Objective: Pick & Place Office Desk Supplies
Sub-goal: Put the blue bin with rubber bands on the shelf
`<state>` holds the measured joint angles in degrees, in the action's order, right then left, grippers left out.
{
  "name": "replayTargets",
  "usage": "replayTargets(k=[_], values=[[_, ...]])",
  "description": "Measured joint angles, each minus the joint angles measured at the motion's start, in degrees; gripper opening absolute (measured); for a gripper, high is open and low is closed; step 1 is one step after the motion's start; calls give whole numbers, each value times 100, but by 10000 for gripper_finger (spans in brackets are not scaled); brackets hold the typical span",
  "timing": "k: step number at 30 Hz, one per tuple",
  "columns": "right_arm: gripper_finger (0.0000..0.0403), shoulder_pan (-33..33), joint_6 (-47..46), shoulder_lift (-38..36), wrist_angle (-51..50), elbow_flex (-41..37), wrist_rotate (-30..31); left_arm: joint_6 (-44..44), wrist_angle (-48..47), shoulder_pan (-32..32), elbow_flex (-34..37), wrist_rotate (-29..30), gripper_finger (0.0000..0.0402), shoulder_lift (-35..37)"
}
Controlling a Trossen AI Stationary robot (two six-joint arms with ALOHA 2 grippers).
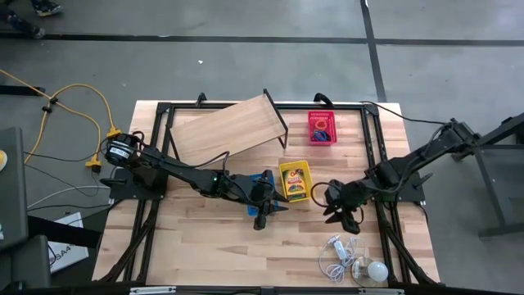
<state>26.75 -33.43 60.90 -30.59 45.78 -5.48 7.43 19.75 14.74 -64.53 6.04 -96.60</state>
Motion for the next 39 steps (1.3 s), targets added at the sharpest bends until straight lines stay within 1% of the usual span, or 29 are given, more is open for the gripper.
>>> replayTargets(k=[8, 11, 13, 21, 23, 28, 36, 39], values=[[119, 25, 42, 0, 0, 0, -56, 733, -78, 0, 0, -3, 104, 0], [119, 25, 43, 0, 0, 0, -57, 960, -243, -22, 0, -66, 104, 0], [119, 25, 43, 0, -2, 0, -59, 1007, -374, -84, -2, -371, 104, 0], [119, 25, 43, 0, 0, 0, -55, 1066, -1033, -420, -2, -2385, 104, 0], [119, 25, 43, 0, 0, 0, -52, 1048, -1337, -478, -2, -2509, 104, 0], [119, 25, 43, 0, 0, 0, -50, 1165, -1967, -695, -2, -2442, 104, 0], [119, 25, 45, 2, 17, 0, -48, 1450, -2442, -1002, -49, -3101, 104, 29], [119, 25, 46, 2, 46, 0, -48, 1395, -2983, -1030, -283, -3107, 104, 33]])
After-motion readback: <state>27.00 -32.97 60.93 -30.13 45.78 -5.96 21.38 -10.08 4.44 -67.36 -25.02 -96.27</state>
